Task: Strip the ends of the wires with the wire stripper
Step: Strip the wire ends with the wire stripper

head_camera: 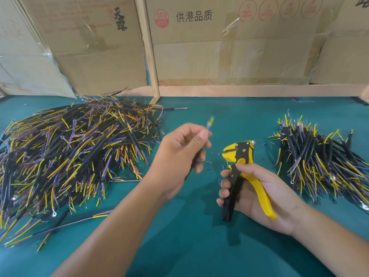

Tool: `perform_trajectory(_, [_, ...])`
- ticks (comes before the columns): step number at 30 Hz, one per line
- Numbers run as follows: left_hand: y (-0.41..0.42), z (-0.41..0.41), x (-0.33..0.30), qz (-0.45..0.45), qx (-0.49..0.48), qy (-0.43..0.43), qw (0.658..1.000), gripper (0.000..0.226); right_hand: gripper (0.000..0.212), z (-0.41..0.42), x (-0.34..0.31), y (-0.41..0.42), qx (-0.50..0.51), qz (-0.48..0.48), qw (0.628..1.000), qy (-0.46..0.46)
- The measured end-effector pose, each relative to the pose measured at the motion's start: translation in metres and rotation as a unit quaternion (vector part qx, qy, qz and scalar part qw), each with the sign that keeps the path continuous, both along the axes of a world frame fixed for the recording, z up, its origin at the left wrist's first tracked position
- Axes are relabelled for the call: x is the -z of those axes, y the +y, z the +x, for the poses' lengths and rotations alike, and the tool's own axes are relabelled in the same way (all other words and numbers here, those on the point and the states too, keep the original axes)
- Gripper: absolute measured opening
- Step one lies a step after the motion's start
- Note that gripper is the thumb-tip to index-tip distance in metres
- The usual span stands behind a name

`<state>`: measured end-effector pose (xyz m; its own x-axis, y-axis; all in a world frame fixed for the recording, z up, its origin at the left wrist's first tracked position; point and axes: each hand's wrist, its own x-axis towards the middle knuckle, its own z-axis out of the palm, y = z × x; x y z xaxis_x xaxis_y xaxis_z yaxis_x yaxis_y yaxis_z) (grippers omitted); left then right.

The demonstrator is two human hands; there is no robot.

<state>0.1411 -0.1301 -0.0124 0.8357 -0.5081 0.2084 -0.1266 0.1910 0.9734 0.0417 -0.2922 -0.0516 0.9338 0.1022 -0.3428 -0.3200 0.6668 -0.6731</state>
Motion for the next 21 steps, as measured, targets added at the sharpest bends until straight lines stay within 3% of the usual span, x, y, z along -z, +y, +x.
perform_trajectory(2, [-0.002,0.004,-0.004,-0.091,-0.023,0.128,0.987,0.015,0.035,-0.001,-0.002,0.0,0.001,-0.004,1.0,-0.003])
perform_trajectory(5, [0.0,0.015,-0.004,-0.208,-0.118,0.309,0.92,0.016,0.034,-0.001,-0.002,0.0,0.002,-0.008,1.0,0.004])
perform_trajectory(8, [0.002,0.022,-0.001,-0.247,-0.145,0.361,0.888,0.02,0.036,0.001,-0.001,0.0,0.005,-0.004,1.0,0.01])
perform_trajectory(14, [0.001,0.021,-0.001,-0.242,-0.143,0.363,0.889,0.011,0.036,0.0,-0.001,-0.001,0.002,-0.009,1.0,0.006])
perform_trajectory(17, [0.001,0.016,-0.004,-0.209,-0.133,0.343,0.906,0.006,0.034,0.0,-0.002,0.0,0.007,-0.016,1.0,0.009])
perform_trajectory(21, [0.003,0.01,-0.005,-0.075,-0.133,0.154,0.976,0.011,0.036,0.0,-0.001,0.0,0.001,-0.018,1.0,0.009])
